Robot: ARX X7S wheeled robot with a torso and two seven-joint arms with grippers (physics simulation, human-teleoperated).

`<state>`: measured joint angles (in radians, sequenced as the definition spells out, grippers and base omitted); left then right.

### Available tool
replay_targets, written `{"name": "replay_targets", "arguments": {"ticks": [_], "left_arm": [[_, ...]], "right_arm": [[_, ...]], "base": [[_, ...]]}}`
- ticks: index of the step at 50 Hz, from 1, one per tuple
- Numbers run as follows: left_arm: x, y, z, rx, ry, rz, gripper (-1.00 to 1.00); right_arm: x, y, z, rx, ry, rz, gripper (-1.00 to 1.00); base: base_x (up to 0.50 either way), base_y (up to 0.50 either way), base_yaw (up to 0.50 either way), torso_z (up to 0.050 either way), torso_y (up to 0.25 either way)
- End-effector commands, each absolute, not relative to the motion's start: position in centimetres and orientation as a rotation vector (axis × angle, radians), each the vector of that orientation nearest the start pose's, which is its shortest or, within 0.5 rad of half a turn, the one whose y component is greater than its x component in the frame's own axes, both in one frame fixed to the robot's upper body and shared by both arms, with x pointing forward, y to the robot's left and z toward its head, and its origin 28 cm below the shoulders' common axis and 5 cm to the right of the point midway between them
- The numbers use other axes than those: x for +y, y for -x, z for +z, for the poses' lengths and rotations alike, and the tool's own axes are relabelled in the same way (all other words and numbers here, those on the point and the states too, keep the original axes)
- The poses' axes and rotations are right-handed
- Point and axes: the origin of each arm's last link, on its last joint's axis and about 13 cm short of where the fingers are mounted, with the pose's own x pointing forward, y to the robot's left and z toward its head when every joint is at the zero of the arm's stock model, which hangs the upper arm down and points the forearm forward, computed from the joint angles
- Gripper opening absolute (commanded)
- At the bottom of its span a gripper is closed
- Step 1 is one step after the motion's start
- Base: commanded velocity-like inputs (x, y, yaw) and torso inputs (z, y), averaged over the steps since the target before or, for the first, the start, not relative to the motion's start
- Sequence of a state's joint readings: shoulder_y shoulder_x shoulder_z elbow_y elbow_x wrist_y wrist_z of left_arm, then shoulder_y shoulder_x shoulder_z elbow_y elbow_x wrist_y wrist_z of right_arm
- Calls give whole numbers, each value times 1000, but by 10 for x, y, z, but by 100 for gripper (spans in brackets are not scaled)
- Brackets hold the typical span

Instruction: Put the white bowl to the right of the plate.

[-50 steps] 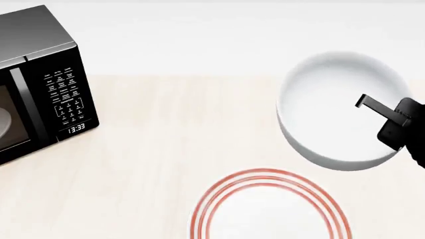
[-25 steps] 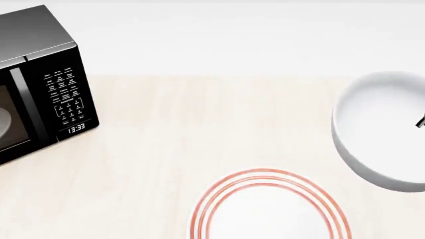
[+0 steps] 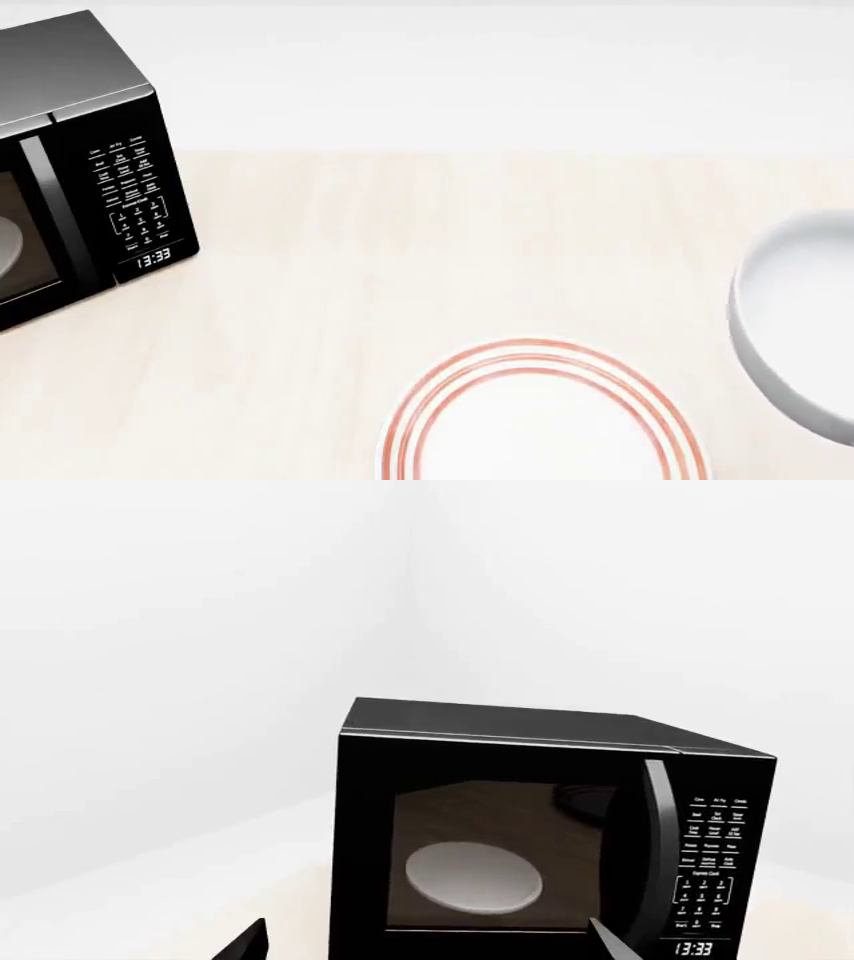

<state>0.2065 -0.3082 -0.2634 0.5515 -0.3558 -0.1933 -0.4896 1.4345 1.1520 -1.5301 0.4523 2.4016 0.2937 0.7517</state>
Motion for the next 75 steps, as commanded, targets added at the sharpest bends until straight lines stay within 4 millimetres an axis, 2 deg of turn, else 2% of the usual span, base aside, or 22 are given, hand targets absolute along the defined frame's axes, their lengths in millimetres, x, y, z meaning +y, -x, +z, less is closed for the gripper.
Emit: {"name": "replay_targets", "arguments": {"ticks": [1,21,42,75], "left_arm": [[293,-162,100,-205,25,551,100],[291,-161,101,-206,20,548,100],[291,-160,101,-209,18,547,100],[291,-159,100,-212,17,544,100]], "right_arm": [[-311,-282,216,623,-697,-671,-100],[-326,-264,192,644,-730,-710,-100],[-334,-259,162,686,-746,-758,-100],[-334,-257,143,712,-746,-772,-100]], "base": [[0,0,0,0,0],[0,0,0,0,0],[0,0,0,0,0],[0,0,0,0,0]]}}
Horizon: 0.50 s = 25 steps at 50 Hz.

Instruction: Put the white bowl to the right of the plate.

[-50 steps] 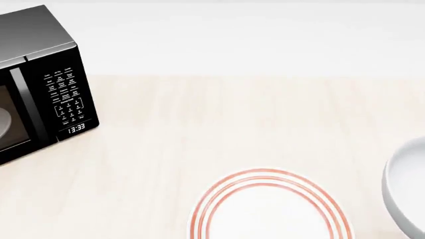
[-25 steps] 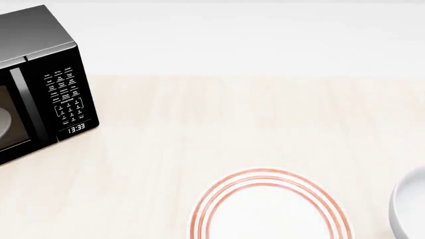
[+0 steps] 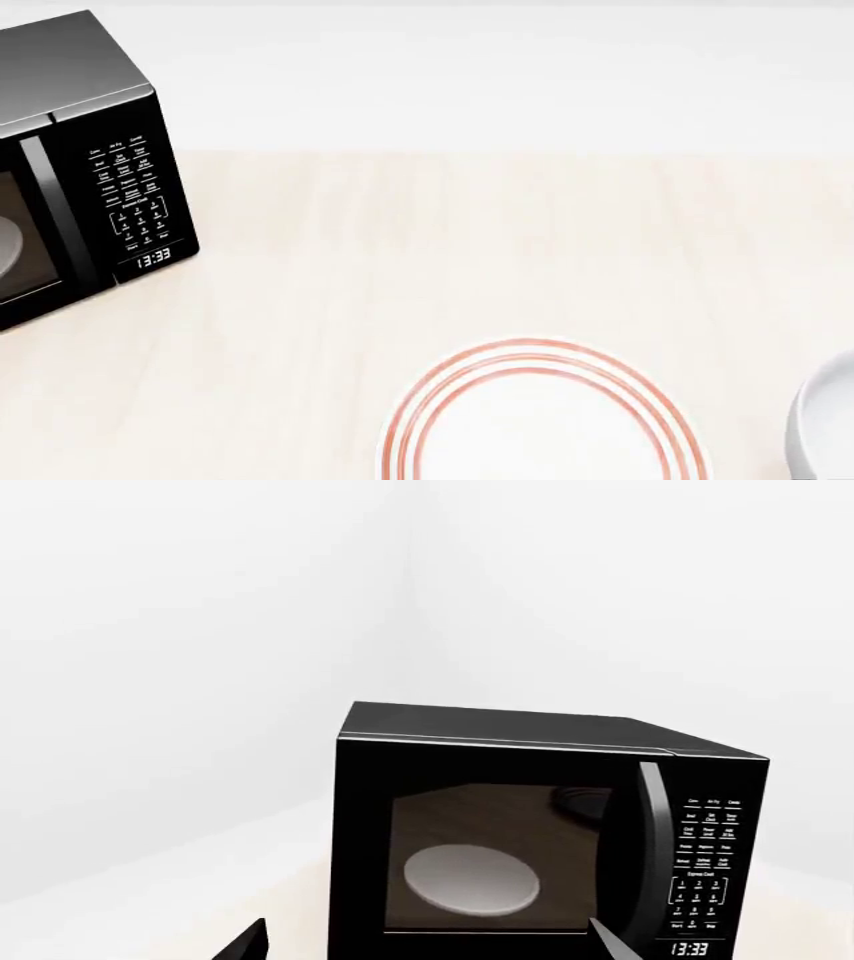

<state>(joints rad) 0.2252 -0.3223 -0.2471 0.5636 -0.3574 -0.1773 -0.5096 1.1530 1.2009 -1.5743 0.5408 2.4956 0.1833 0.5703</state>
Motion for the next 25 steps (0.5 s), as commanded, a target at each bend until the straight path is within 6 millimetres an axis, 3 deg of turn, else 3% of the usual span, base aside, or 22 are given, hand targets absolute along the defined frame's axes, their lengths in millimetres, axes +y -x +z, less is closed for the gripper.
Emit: {"name": "replay_targets", "arguments": {"ticks": [1,6,7,17,21,25], "left_arm": [[291,-159,100,-212,16,544,100],[291,-159,100,-213,16,544,100],[291,-159,100,-214,16,543,100],[291,-159,101,-213,16,543,100],[290,-159,101,-213,16,542,100],[290,-159,101,-214,14,540,100]], "right_arm": [[-334,-257,143,710,-737,-770,-100],[-334,-258,146,680,-745,-747,-100],[-335,-258,147,679,-739,-755,100],[-331,-255,160,662,-680,-741,100],[-327,-249,178,589,-605,-757,100],[-320,-239,211,476,-510,-758,100]], "base": [[0,0,0,0,0],[0,0,0,0,0],[0,0,0,0,0],[0,0,0,0,0],[0,0,0,0,0],[0,0,0,0,0]]}}
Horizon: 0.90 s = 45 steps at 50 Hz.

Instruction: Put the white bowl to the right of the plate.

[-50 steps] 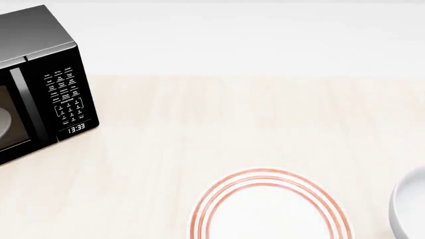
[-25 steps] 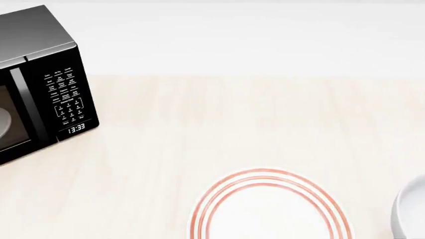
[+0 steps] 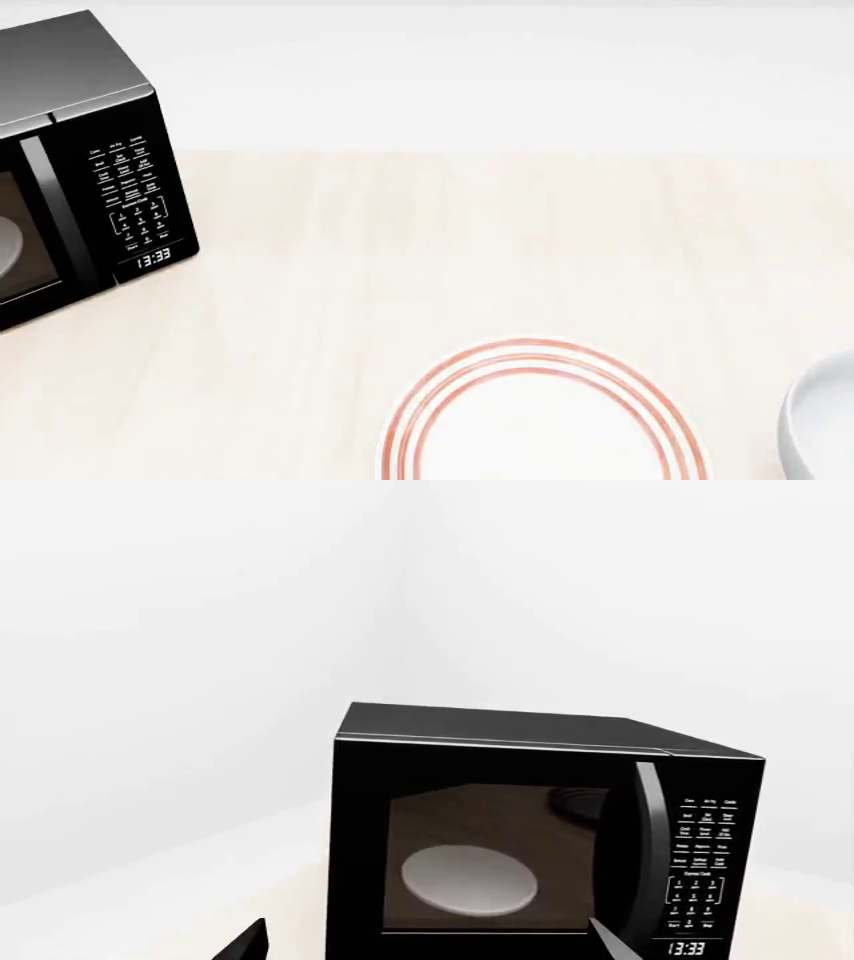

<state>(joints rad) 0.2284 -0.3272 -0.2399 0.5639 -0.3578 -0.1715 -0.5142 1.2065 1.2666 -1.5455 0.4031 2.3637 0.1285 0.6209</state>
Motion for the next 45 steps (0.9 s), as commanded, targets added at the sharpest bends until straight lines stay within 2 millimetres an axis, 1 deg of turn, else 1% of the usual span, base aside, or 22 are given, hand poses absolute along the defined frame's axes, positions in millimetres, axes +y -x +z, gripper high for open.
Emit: {"name": "replay_targets", "arguments": {"ticks": [1,2,4,9,13,14,16,17,18,19,23,26,28,29,32,33,35,36,42,45], "left_arm": [[290,-158,101,-214,15,539,100],[290,-158,101,-215,14,538,100],[289,-158,101,-216,13,532,100],[287,-156,102,-223,19,517,100],[284,-154,102,-232,13,498,100],[283,-153,102,-235,10,488,100],[281,-153,102,-238,12,474,100],[280,-151,103,-242,8,469,100],[279,-151,103,-244,12,460,100],[279,-150,103,-248,9,456,100],[277,-149,104,-257,13,436,100],[275,-148,104,-263,8,423,100],[273,-147,104,-265,7,413,100],[271,-147,103,-267,2,403,100],[269,-146,103,-270,-2,385,100],[268,-146,102,-269,-4,378,100],[266,-145,102,-272,-8,363,100],[264,-144,102,-282,-11,332,100],[253,-138,100,-294,-36,261,100],[248,-137,98,-298,-44,235,100]], "right_arm": [[-317,-236,219,449,-487,-753,100],[-316,-234,225,429,-473,-758,100],[-307,-223,248,343,-407,-759,100],[-291,-213,279,218,-284,-756,100],[-274,-205,294,141,-197,-733,100],[-266,-201,298,110,-165,-713,100],[-258,-198,301,83,-135,-700,100],[-249,-194,303,54,-100,-683,100],[-245,-193,303,48,-92,-670,100],[-237,-191,302,20,-48,-657,100],[-217,-188,294,-2,-1,-582,100],[-200,-189,282,-15,44,-518,100],[-188,-190,270,-20,67,-462,100],[-178,-191,259,-13,82,-413,100],[-164,-192,246,-20,113,-366,100],[-156,-191,239,-16,122,-327,100],[-146,-187,230,-19,145,-290,100],[-137,-183,221,-23,149,-250,100],[-110,-174,186,-51,202,-195,100],[-97,-167,169,-115,246,-213,100]], "base": [[0,0,0,0,0],[0,0,0,0,0],[0,0,0,0,0],[0,0,0,0,0],[0,0,0,0,0],[0,0,0,0,0],[0,0,0,0,0],[0,0,0,0,0],[0,0,0,0,0],[0,0,0,0,0],[0,0,0,0,0],[0,0,0,0,0],[0,0,0,0,0],[0,0,0,0,0],[0,0,0,0,0],[0,0,0,0,0],[0,0,0,0,0],[0,0,0,0,0],[0,0,0,0,0],[0,0,0,0,0]]}}
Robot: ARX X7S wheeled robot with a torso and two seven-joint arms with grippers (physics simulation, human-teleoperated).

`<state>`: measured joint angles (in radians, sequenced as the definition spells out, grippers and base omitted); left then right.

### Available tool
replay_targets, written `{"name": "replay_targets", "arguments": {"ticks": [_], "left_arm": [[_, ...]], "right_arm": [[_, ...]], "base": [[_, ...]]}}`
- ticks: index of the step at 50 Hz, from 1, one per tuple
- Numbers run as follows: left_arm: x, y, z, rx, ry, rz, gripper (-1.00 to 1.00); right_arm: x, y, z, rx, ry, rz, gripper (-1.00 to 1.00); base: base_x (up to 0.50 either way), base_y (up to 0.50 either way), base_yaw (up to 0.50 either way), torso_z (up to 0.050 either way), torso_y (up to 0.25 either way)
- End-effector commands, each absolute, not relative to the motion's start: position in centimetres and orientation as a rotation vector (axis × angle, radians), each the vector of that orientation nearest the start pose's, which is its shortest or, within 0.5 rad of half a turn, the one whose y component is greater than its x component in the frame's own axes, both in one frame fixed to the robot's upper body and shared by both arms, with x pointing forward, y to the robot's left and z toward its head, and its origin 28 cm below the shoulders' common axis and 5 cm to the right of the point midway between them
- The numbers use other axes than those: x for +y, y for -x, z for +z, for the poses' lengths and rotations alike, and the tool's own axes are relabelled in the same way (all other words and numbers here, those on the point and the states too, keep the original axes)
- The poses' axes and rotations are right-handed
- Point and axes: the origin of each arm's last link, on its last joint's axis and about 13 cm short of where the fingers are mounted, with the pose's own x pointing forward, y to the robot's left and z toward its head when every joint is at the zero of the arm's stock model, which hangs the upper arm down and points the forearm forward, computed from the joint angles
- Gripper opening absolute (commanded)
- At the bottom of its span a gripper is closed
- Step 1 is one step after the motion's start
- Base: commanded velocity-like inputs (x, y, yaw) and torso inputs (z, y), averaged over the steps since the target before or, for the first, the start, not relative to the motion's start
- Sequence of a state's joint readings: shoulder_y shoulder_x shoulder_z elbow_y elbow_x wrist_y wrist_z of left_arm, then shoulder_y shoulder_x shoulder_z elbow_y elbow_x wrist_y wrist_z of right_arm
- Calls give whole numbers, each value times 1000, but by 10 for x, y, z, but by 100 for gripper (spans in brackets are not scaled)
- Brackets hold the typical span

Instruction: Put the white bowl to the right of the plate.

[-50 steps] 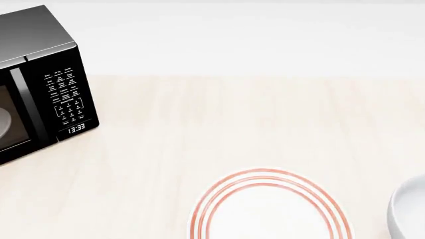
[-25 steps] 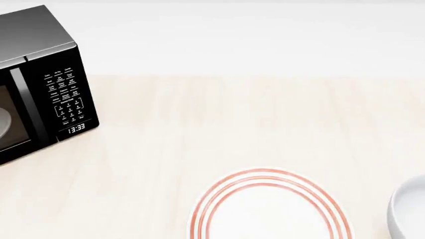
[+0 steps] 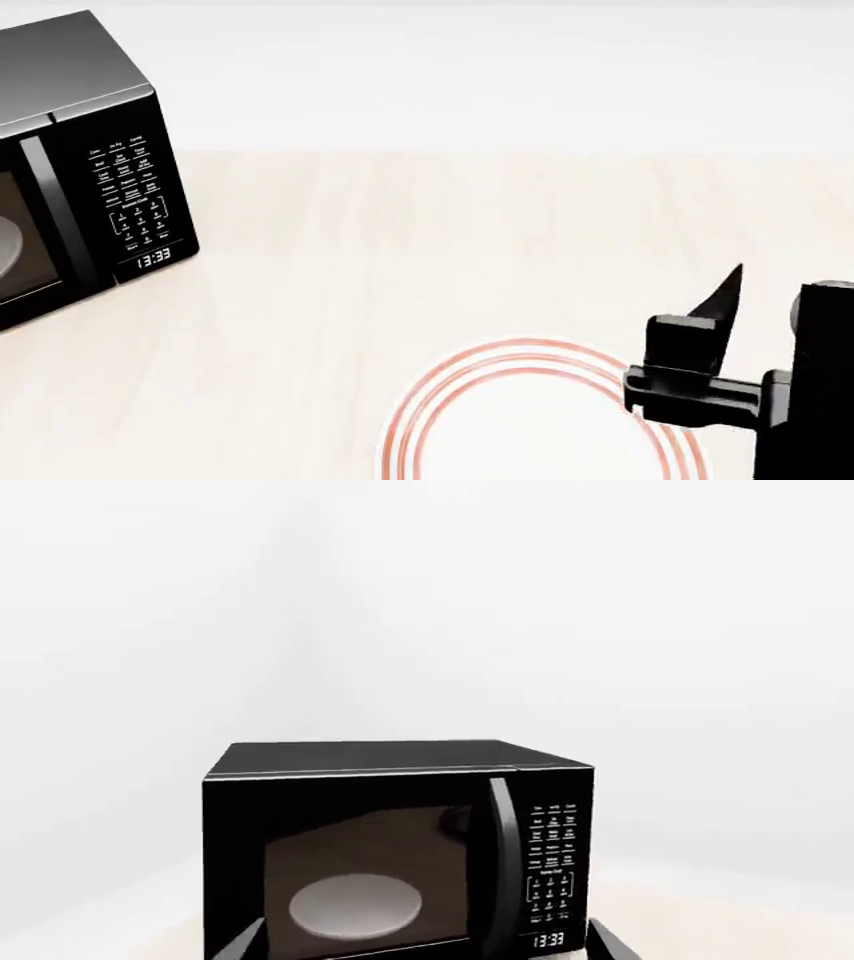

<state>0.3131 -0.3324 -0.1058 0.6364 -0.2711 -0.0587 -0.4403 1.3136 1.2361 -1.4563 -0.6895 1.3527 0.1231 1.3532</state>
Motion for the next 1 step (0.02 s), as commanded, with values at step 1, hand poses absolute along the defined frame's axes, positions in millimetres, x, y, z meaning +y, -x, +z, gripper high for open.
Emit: {"name": "replay_targets", "arguments": {"ticks": [1], "left_arm": [[247,-137,98,-297,-45,231,100]], "right_arm": [[-94,-165,167,-119,258,-201,100]], "base": [[0,0,0,0,0]]}}
